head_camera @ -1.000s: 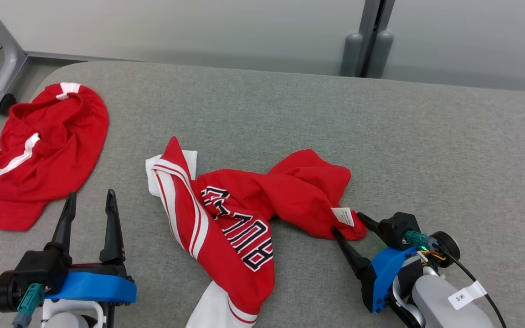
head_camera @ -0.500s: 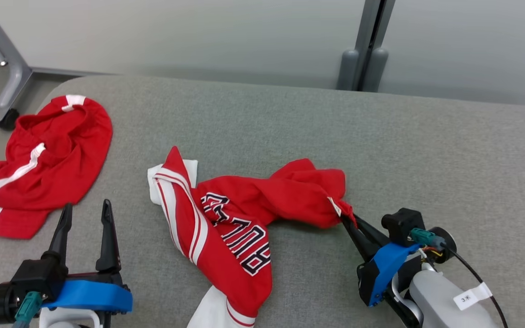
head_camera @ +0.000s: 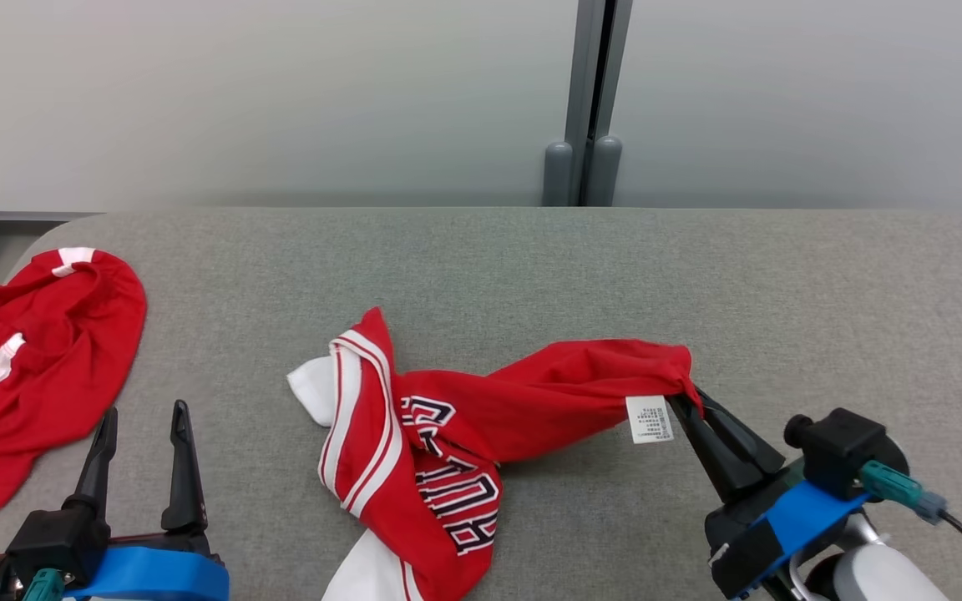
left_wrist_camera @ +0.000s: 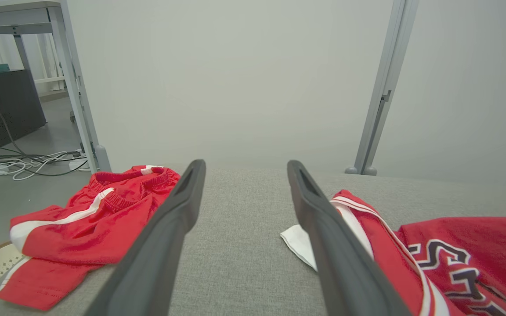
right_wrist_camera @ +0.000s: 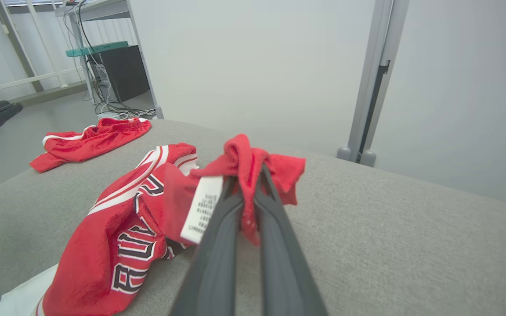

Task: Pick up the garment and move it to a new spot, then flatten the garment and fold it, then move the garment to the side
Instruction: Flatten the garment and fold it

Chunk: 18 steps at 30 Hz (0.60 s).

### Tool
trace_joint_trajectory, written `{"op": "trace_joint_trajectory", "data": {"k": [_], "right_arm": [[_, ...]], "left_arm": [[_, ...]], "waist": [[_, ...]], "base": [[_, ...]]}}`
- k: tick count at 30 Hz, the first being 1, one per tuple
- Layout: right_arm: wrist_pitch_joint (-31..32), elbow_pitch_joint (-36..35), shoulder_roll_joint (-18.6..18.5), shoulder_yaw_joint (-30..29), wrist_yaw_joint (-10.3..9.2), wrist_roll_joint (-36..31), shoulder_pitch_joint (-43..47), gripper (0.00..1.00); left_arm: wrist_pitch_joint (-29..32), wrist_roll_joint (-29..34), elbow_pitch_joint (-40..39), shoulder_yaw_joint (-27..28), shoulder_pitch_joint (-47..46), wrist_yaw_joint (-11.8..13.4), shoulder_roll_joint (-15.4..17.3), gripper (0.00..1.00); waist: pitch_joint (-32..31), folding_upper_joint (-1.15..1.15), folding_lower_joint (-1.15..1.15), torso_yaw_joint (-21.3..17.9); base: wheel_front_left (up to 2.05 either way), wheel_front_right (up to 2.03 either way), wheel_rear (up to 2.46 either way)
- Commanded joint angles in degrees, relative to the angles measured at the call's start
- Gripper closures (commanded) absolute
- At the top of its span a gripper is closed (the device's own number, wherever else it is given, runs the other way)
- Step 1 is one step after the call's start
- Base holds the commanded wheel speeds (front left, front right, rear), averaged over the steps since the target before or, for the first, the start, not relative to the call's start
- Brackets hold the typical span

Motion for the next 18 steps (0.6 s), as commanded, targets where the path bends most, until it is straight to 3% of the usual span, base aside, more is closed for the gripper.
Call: {"op": "trace_joint_trajectory", "data": {"k": [1, 9, 14, 18], "right_arm": [[0.54, -1.17, -0.37, -0.52, 0.01, -0.57, 1.01, 1.00], [15.59, -27.28, 3.09, -7.63, 0.01, -4.73, 10.76, 1.00], [18.36, -30.59, 3.56, -9.40, 0.01, -5.51, 12.21, 1.00], [17.69, -28.56, 3.57, -10.64, 0.01, -6.12, 10.24, 1.00]], "left_arm": [[-0.25, 0.43, -0.12, -0.03, 0.56, 0.00, 0.22, 0.00], [-0.26, 0.47, -0.10, -0.24, 0.38, -0.12, 0.24, 0.00], [-0.26, 0.57, -0.47, -0.44, 0.15, -0.18, -0.08, 0.00], [-0.26, 0.43, -0.77, -0.37, -0.57, -0.23, -0.31, 0.00]], "waist": [[-0.18, 0.01, 0.01, -0.24], [-0.45, 0.01, 0.01, -0.56], [-0.01, 0.01, 0.01, -0.06], [1.10, 0.01, 0.01, 0.47]], "base": [[0.00, 0.00, 0.00], [0.00, 0.00, 0.00], [0.00, 0.00, 0.00], [0.00, 0.00, 0.00]]}}
